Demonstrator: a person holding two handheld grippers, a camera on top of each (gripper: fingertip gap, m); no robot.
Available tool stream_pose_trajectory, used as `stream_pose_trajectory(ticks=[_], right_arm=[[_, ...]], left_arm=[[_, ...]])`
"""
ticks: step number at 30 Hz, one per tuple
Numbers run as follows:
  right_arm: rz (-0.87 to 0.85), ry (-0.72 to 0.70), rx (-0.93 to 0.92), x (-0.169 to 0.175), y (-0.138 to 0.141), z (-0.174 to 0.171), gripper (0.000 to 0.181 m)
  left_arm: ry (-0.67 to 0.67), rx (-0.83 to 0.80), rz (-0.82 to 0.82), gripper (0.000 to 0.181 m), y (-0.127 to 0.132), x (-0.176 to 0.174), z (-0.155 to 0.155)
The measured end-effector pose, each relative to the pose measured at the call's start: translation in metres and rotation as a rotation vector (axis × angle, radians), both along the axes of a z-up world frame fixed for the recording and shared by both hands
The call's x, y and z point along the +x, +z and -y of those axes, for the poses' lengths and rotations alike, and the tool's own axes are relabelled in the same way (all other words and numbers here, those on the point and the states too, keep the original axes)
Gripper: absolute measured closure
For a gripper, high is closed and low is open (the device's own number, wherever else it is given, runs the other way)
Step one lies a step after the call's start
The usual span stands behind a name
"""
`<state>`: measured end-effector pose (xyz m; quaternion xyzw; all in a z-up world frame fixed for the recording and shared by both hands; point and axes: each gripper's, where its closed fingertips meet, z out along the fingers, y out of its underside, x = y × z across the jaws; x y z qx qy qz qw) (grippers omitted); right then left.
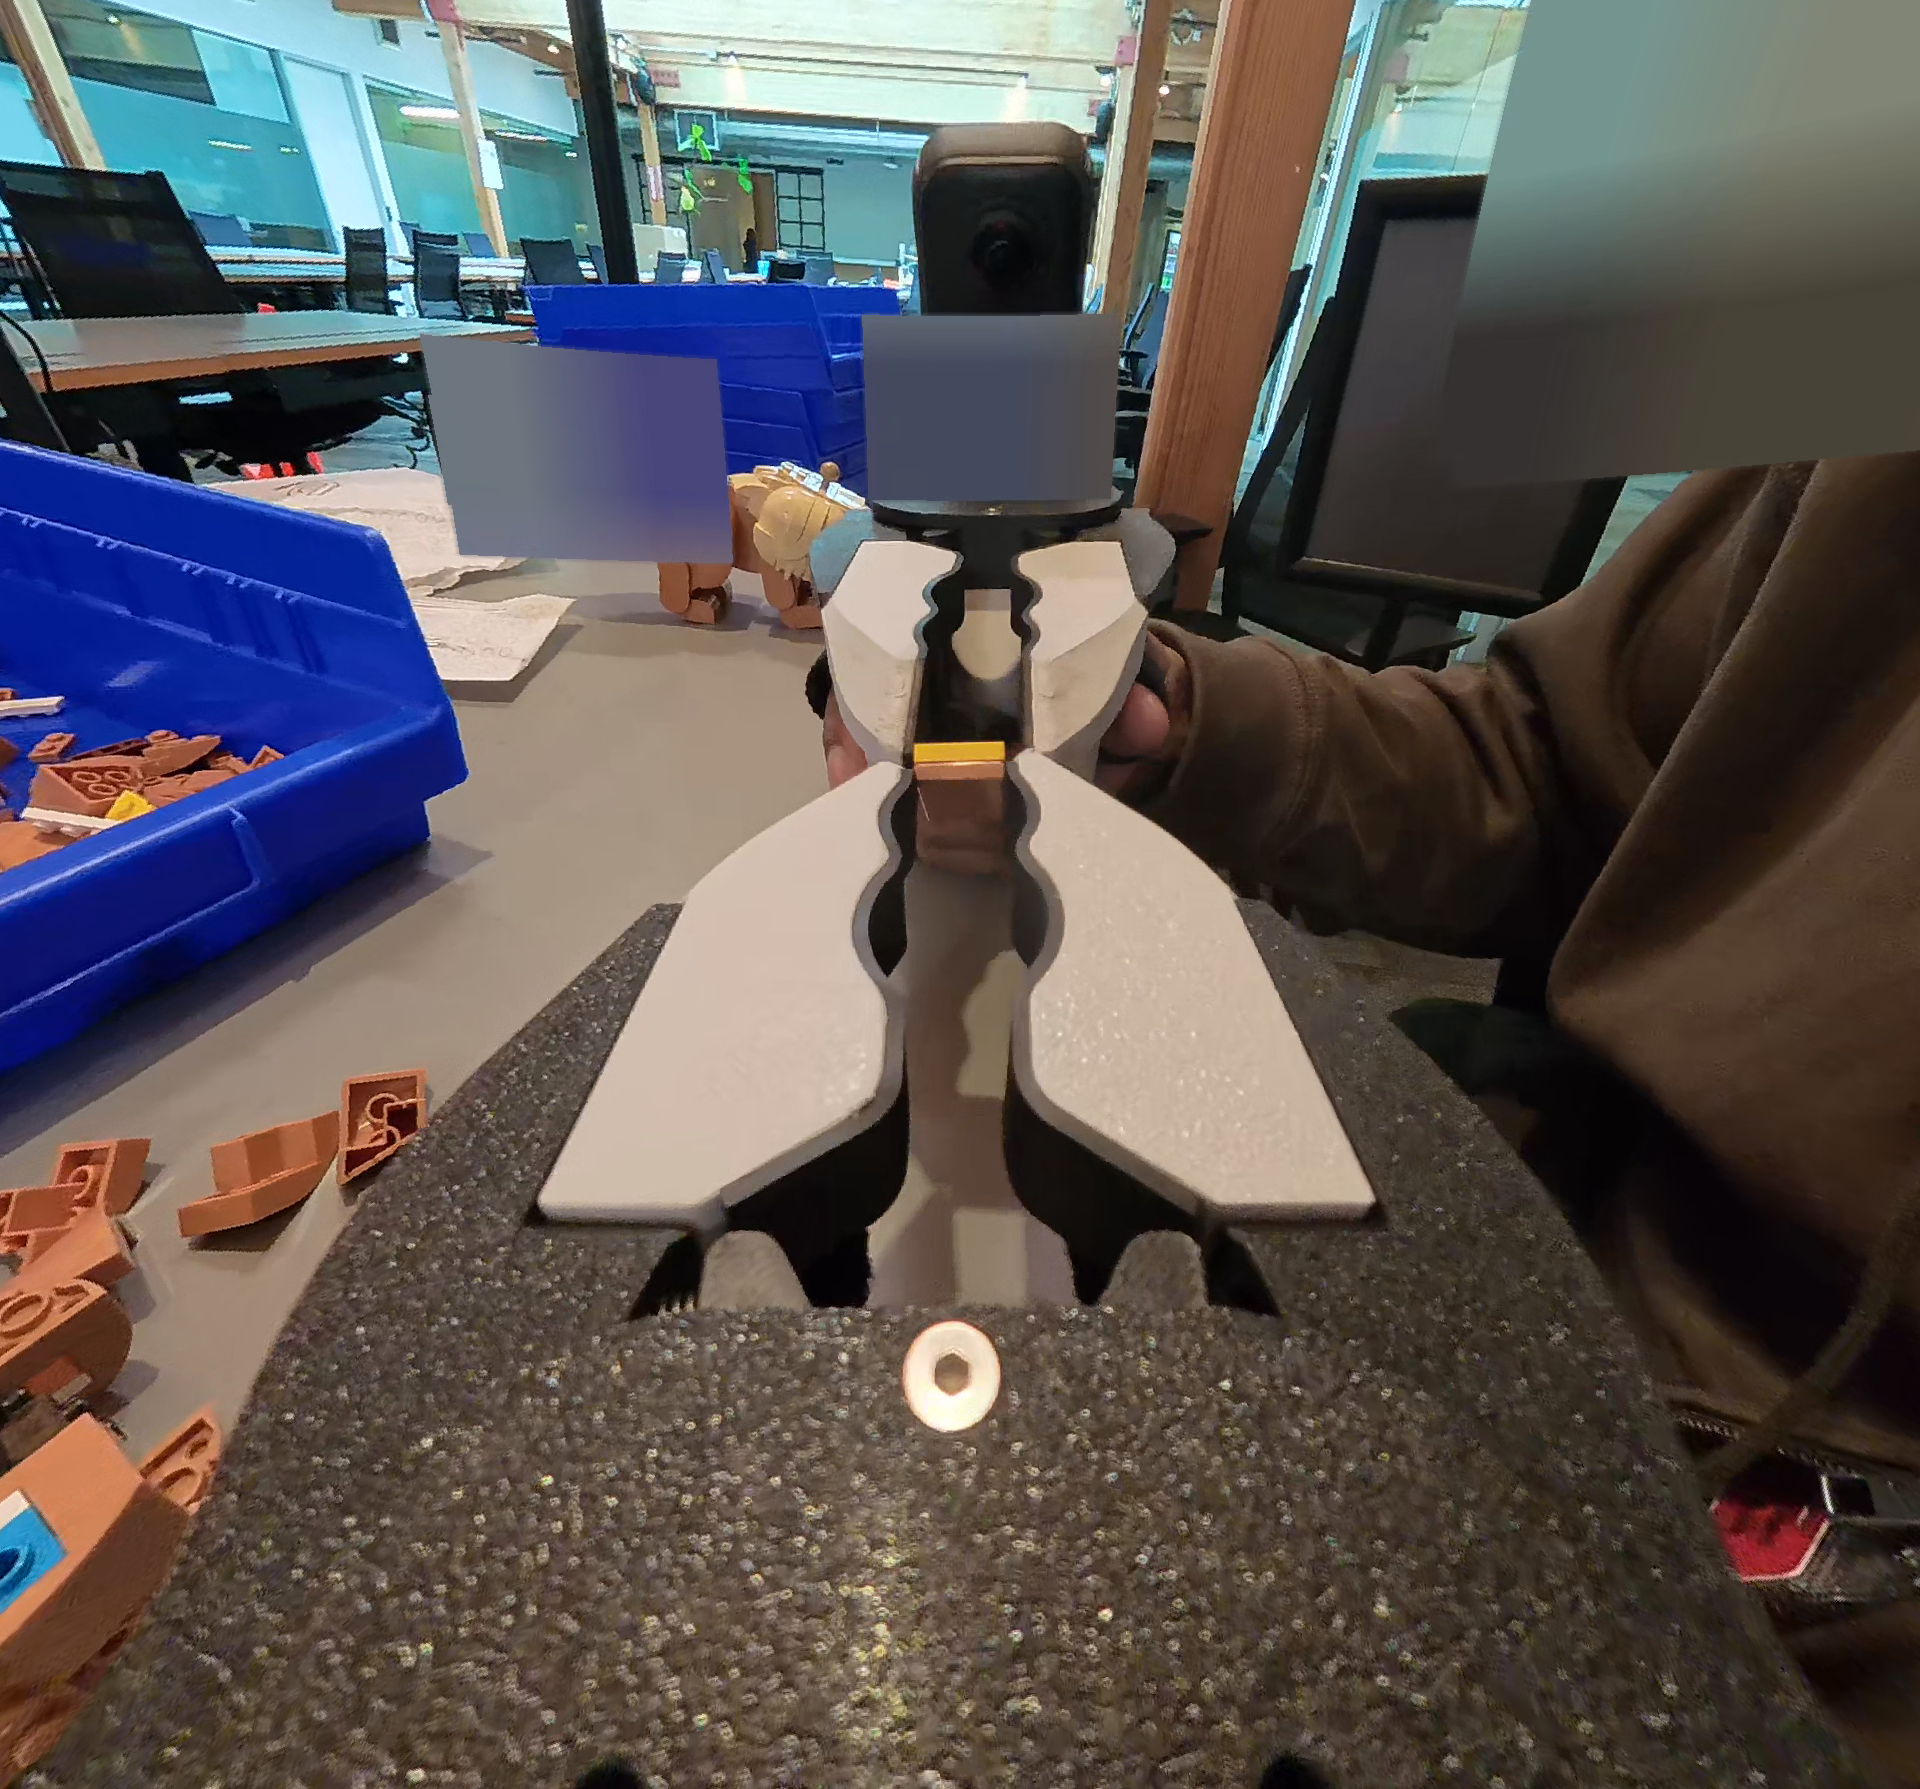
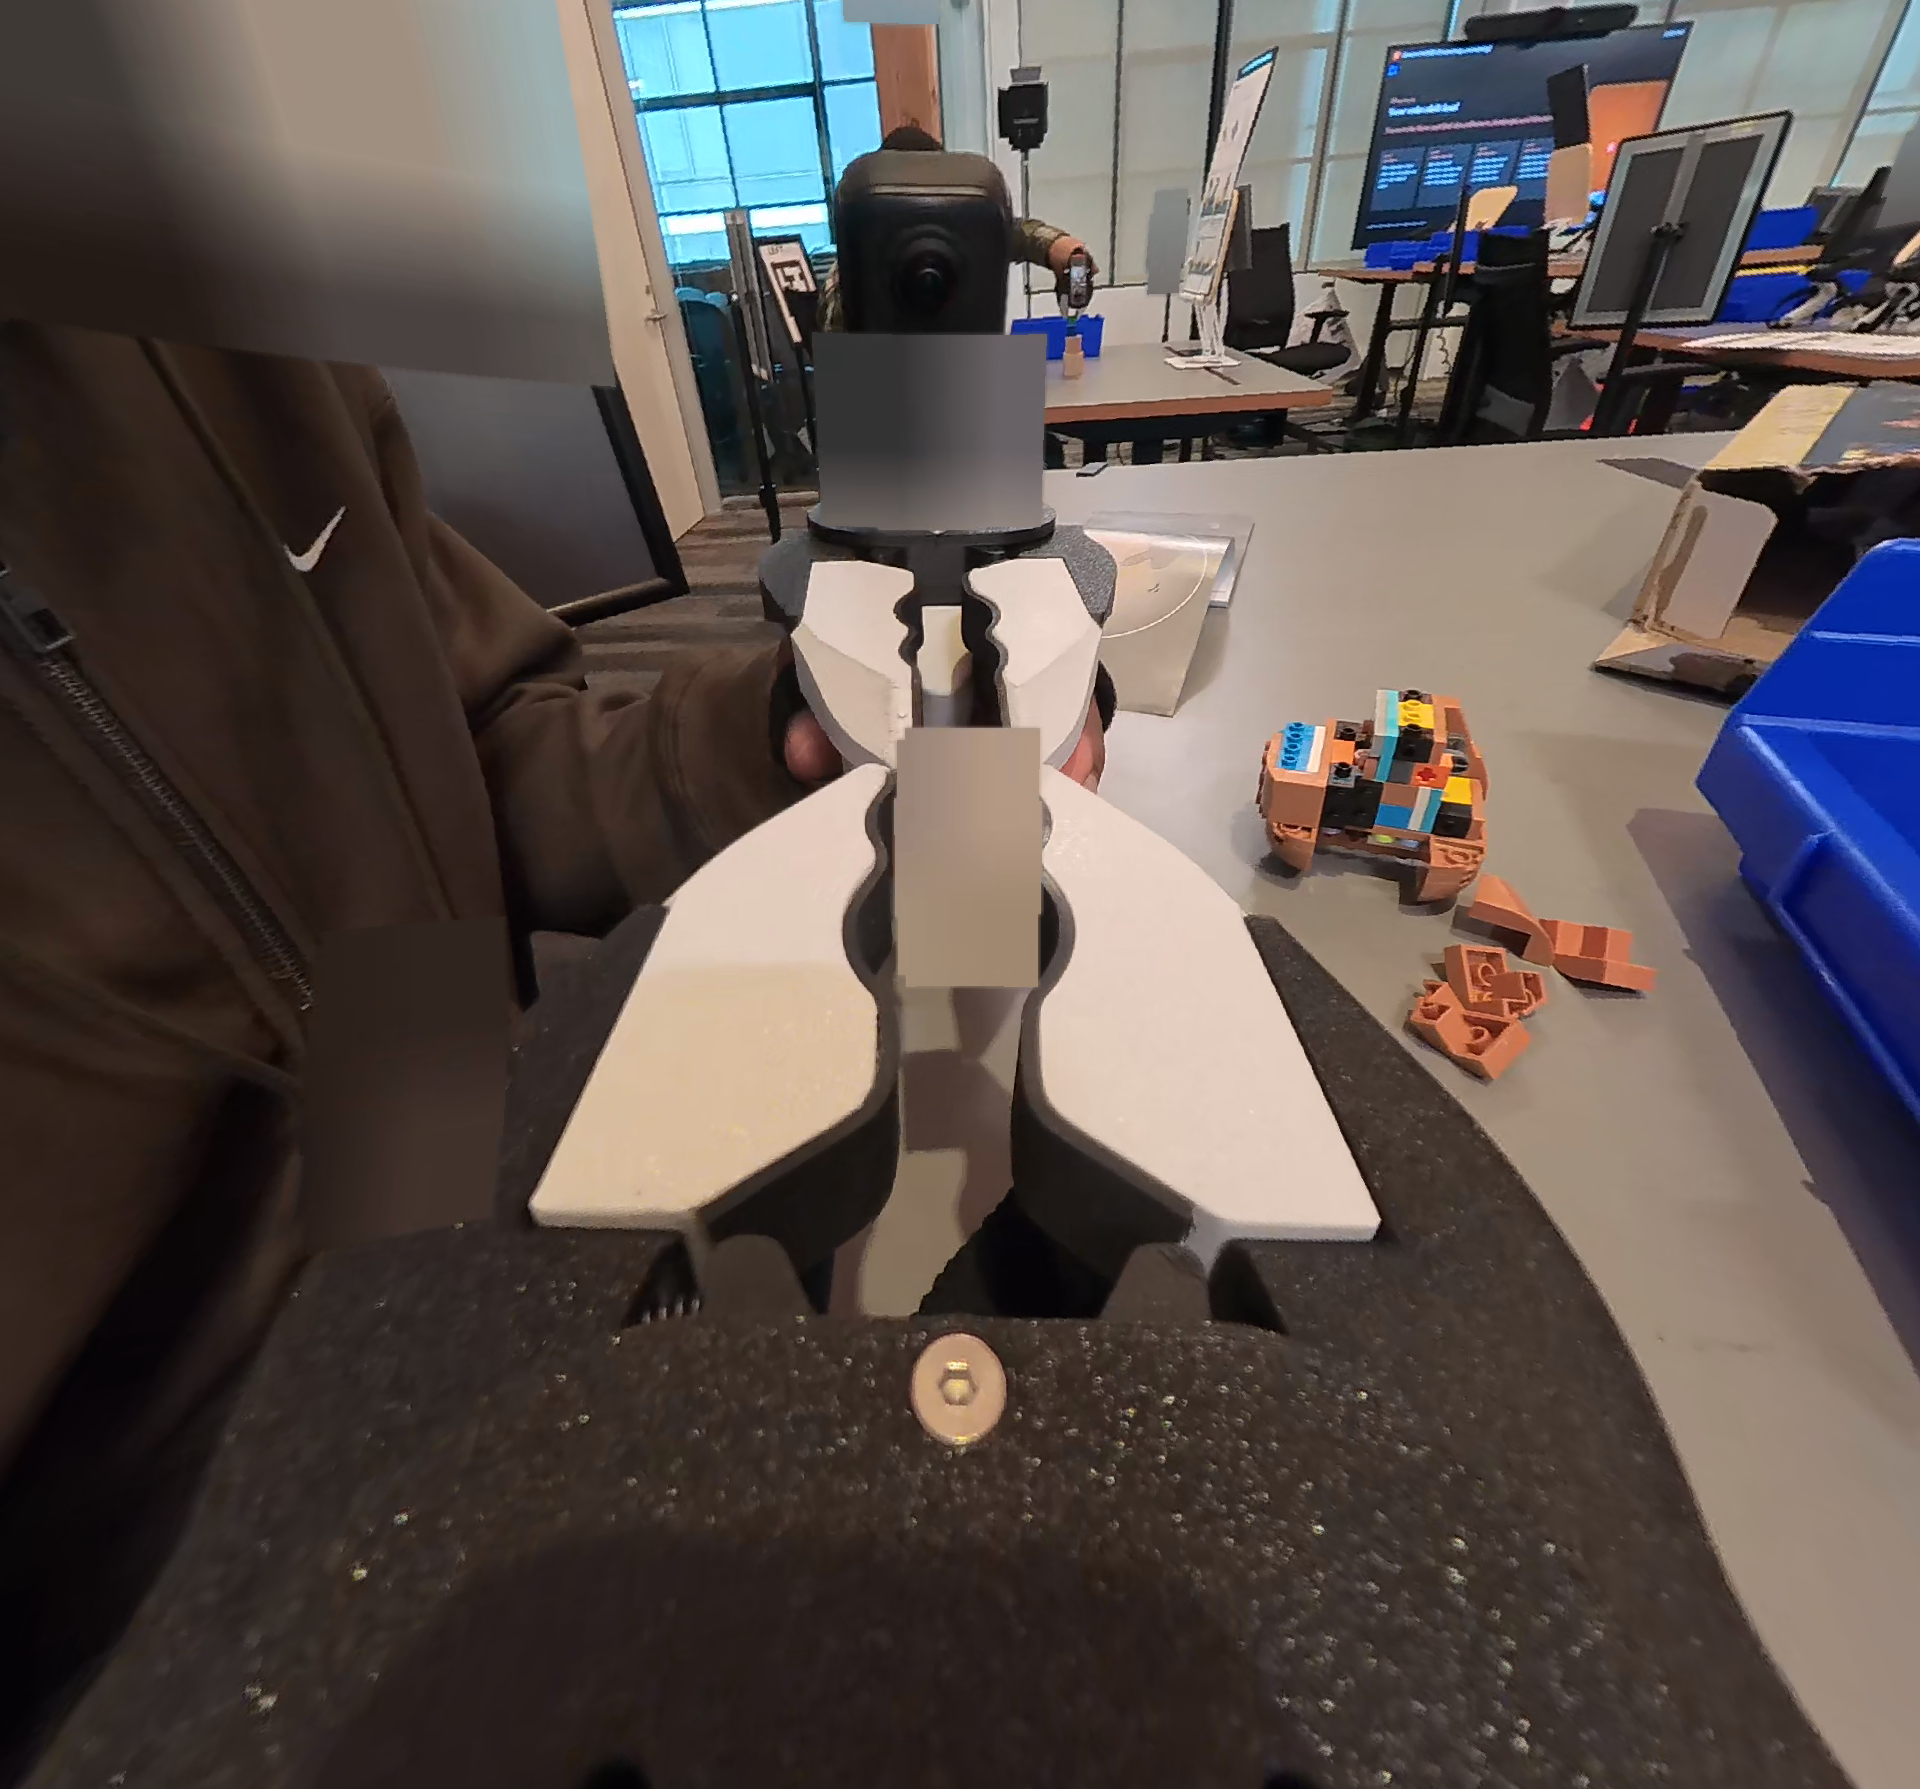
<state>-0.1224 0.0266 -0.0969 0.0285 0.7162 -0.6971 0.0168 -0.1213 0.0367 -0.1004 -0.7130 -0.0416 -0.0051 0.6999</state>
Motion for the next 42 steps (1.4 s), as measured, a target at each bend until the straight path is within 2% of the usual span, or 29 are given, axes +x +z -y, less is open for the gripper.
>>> stream_pose_trajectory(ticks=[10, 41, 42], right_arm=[[0.024, 0.074, 0.054, 0.010, -0.007, -0.003, 0.165], [0.033, 0.066, 0.059, 0.007, -0.008, -0.007, 0.165], [0.039, 0.036, 0.058, 0.002, -0.008, -0.007, 0.165]], left_arm=[[-0.050, -0.047, -0.040, 0.166, -0.006, 0.010, -0.004], [-0.029, -0.067, -0.045, 0.167, -0.008, 0.008, -0.005], [-0.075, -0.062, -0.053, 0.181, -0.007, 0.015, -0.005]])
